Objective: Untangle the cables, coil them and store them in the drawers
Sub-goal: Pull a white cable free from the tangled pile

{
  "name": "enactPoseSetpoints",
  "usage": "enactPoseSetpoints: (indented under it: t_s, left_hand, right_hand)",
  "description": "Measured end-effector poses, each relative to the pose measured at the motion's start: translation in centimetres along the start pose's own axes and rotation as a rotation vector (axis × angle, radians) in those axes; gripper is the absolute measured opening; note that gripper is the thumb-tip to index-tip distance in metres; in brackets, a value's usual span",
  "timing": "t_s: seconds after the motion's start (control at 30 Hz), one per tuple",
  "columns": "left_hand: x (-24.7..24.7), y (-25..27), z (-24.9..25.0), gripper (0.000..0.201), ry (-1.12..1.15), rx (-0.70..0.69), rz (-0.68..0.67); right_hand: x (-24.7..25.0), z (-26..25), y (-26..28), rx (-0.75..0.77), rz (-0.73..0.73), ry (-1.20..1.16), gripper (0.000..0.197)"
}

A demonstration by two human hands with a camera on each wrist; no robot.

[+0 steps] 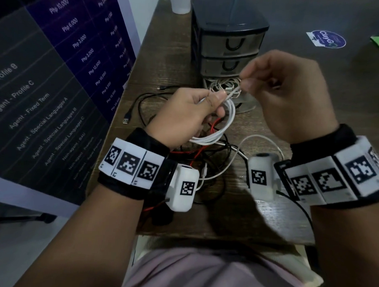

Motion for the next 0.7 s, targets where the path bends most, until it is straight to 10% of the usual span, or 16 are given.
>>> enactPoseSetpoints:
  t_s: [0.4,0.7]
  left_hand:
    - [0.3,0.1,-1.1,0.038,0.508,0.125,0.017]
    - [0.2,0.1,-0.9,0.038,0.661,0.139,0.033]
  right_hand:
    - [-2.0,1.3,1.1,-0.198,-0.012,-0.531,0.011]
    - [-3.1,0.9,1.4,-0.195,-0.119,-0.481,0.019]
Point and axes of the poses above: each hand's wrist, its own y-axis away from the middle knuckle, its own x-axis out of the back of the hand, z = x × y, the point moved 8 cm from there along -y, towards the middle knuckle, and after that the axes turned 7 degrees about x, right-handed, at the moved point
